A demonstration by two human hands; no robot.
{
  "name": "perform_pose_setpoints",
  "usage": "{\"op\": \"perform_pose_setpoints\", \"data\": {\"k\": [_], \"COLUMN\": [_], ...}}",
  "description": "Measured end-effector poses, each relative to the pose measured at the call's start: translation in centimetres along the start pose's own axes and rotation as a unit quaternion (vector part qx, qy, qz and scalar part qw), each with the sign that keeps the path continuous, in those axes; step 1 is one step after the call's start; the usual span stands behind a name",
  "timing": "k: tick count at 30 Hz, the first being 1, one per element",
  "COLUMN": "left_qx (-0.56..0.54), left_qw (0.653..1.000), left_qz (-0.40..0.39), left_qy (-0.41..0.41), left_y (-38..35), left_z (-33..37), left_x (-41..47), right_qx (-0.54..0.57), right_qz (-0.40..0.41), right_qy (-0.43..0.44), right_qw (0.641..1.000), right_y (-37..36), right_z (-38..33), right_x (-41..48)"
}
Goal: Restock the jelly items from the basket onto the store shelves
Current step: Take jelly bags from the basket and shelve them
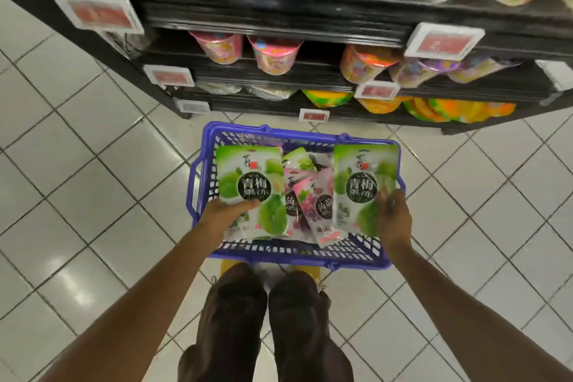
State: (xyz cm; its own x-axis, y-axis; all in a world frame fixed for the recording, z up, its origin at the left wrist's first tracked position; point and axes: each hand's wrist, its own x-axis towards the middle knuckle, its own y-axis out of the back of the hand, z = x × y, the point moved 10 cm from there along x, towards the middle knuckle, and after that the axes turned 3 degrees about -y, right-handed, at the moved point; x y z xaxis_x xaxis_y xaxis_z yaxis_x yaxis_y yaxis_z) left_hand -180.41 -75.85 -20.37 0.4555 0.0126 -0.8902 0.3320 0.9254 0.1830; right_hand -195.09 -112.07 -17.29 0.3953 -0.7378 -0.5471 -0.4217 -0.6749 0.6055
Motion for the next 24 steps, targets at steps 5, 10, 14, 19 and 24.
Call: {"op": "perform_pose_setpoints", "data": {"k": [5,10,14,19,24], "left_qx": [-0.090,-0.066,-0.026,-0.048,-0.053], "left_qw": [0.990,0.986,0.970,0.951,0.910], "left_qz": [-0.107,-0.144,-0.185,-0.189,-0.204], "left_qy": [0.018,-0.060,-0.153,-0.241,-0.358], "left_y": [-0.7,0.3,1.8,4.7,6.2], "left_z": [5.0,11.1,17.2,26.1,35.8], "left_x": [-5.7,-14.1,-22.7,-33.7,-45.1], "right_qx": [0.222,0.367,0.374,0.376,0.409], "right_qz": [-0.079,-0.134,-0.169,-0.210,-0.177], "right_qy": [-0.062,-0.123,-0.113,0.035,0.135], "right_qw": [0.970,0.912,0.905,0.902,0.885], "right_y": [1.3,2.9,7.0,14.7,23.4], "right_z": [-5.6,-12.0,-19.0,-29.4,-38.2], "right_x": [-5.1,-10.6,-16.2,-23.6,-29.9]}}
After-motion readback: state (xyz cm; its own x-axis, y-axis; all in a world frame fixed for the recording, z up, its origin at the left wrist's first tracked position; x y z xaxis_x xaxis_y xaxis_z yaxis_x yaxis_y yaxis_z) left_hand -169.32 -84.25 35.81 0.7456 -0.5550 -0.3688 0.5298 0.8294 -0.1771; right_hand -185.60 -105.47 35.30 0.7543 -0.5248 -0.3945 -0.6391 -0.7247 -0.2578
